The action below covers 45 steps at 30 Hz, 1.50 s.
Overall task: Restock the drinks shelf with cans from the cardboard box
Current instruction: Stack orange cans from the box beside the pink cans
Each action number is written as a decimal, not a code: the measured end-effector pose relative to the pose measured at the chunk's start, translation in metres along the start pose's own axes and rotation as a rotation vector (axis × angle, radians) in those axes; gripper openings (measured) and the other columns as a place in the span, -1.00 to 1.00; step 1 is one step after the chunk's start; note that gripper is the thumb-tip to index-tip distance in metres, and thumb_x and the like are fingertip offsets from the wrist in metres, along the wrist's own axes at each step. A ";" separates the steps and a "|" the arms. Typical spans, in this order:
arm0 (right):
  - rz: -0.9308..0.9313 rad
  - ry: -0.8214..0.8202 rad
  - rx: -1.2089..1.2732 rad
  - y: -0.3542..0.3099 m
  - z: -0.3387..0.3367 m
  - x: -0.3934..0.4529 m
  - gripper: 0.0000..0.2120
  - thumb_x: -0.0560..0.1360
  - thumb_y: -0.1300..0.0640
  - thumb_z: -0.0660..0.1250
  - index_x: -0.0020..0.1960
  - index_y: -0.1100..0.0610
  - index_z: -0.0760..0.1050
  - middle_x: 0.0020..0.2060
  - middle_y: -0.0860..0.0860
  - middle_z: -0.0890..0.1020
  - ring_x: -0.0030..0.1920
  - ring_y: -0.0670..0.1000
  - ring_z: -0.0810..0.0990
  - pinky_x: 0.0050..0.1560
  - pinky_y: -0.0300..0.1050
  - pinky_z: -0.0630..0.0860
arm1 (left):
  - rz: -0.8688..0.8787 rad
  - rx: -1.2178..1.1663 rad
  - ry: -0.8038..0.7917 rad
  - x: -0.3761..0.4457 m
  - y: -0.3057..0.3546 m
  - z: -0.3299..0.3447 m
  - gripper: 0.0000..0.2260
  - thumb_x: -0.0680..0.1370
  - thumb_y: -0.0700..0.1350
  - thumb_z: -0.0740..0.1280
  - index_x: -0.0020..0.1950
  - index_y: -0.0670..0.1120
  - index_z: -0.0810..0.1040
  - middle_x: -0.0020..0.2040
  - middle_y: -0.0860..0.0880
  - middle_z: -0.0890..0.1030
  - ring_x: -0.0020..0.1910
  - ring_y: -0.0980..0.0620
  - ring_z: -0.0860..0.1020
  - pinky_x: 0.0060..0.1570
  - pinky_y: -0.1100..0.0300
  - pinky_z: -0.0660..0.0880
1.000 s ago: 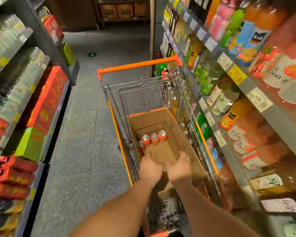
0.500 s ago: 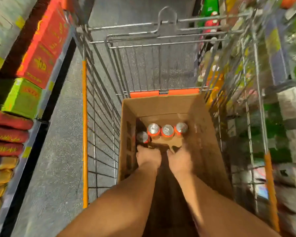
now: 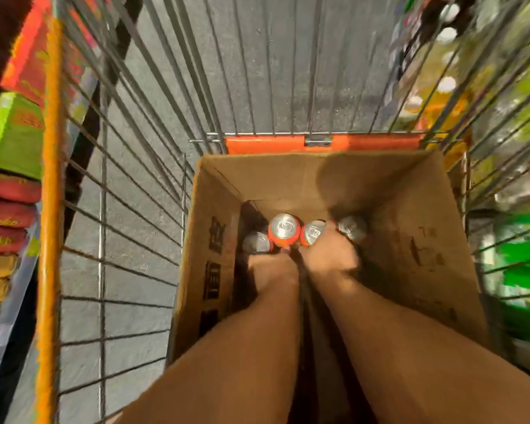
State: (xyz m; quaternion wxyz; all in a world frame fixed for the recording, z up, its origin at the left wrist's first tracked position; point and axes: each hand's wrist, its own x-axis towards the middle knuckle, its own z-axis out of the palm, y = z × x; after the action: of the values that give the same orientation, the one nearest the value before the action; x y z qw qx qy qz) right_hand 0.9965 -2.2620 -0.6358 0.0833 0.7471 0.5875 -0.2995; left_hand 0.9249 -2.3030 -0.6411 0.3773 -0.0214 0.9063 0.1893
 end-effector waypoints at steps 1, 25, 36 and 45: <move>0.026 -0.001 -0.053 -0.001 0.000 0.002 -0.50 0.54 -0.03 0.32 0.41 0.10 0.29 0.10 0.09 0.62 0.11 0.14 0.62 0.04 -0.01 0.52 | 0.012 0.001 -0.008 0.000 -0.002 0.000 -0.33 0.60 0.12 0.36 0.52 -0.25 0.20 0.45 -0.21 0.43 0.46 -0.16 0.39 0.40 0.07 0.33; 0.071 0.005 0.387 0.034 -0.031 -0.120 -0.53 0.43 0.04 0.42 0.28 0.12 0.38 -0.01 -0.02 0.56 -0.09 0.04 0.52 -0.10 -0.15 0.44 | 0.332 -0.008 -0.046 -0.064 -0.026 -0.073 -0.65 0.40 -0.05 0.55 0.07 -0.07 0.49 0.07 -0.13 0.65 0.11 -0.17 0.62 0.10 0.09 0.52; 0.142 0.589 0.781 0.001 -0.162 -0.296 -0.60 0.32 -0.07 0.47 0.10 -0.08 0.43 -0.05 -0.14 0.48 -0.01 -0.05 0.47 -0.02 -0.18 0.36 | 1.127 0.133 -0.391 -0.175 0.021 -0.213 -0.68 0.29 0.24 0.38 -0.13 0.07 0.48 -0.09 0.06 0.65 -0.03 -0.01 0.63 -0.04 0.10 0.55; 0.284 1.132 1.020 -0.002 -0.283 -0.508 -0.55 0.28 0.01 0.51 0.09 -0.06 0.40 -0.10 -0.13 0.57 -0.05 -0.01 0.58 -0.03 -0.10 0.46 | 1.498 0.020 -0.891 -0.376 0.029 -0.376 -0.54 0.33 -0.04 0.60 0.11 0.08 0.46 -0.03 0.05 0.65 -0.04 0.01 0.61 -0.07 0.25 0.39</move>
State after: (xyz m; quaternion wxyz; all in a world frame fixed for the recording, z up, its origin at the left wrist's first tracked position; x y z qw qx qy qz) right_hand 1.0270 -2.5472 -0.1299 -0.5463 0.8005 0.2287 -0.0918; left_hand 0.9344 -2.4502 -0.1291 0.4733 0.6597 0.4513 0.3703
